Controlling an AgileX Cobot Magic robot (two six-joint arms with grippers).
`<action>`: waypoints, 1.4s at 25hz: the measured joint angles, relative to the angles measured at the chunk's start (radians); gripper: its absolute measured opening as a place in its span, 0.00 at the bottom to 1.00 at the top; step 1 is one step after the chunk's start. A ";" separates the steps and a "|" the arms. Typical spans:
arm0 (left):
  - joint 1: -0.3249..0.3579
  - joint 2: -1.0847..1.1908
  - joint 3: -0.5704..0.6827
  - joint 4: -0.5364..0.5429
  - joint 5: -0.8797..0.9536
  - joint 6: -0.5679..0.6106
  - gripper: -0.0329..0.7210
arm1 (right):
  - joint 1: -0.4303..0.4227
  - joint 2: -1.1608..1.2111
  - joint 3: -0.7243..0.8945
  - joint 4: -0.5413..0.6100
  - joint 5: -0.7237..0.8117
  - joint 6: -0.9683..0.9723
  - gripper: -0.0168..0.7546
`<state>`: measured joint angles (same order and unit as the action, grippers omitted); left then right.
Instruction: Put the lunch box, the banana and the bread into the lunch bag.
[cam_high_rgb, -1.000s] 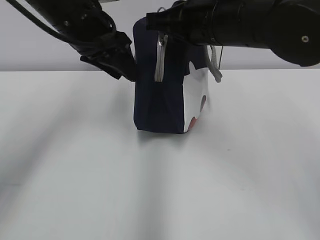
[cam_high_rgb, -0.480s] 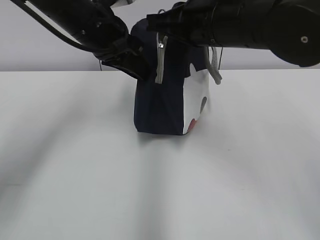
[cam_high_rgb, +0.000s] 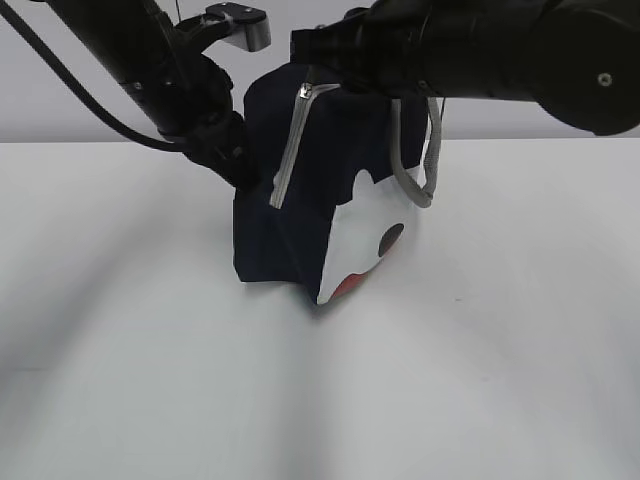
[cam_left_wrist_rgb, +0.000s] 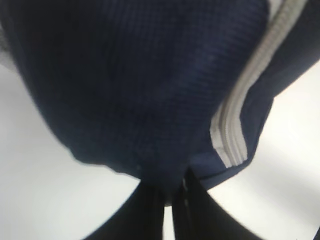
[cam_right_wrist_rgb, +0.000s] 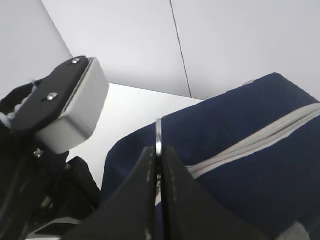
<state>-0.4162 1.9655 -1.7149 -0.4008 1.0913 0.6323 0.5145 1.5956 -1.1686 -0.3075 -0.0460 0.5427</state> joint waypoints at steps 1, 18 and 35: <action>0.000 0.000 0.000 0.017 0.006 0.001 0.04 | 0.000 0.000 0.000 0.000 0.000 0.000 0.02; -0.002 -0.002 0.000 0.047 0.064 0.004 0.04 | -0.178 0.006 -0.003 -0.008 0.007 0.000 0.02; -0.002 -0.021 0.000 0.084 0.092 0.004 0.04 | -0.245 0.181 -0.162 -0.061 0.046 0.000 0.02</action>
<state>-0.4185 1.9443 -1.7149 -0.3171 1.1833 0.6364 0.2695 1.7765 -1.3305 -0.3681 0.0000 0.5427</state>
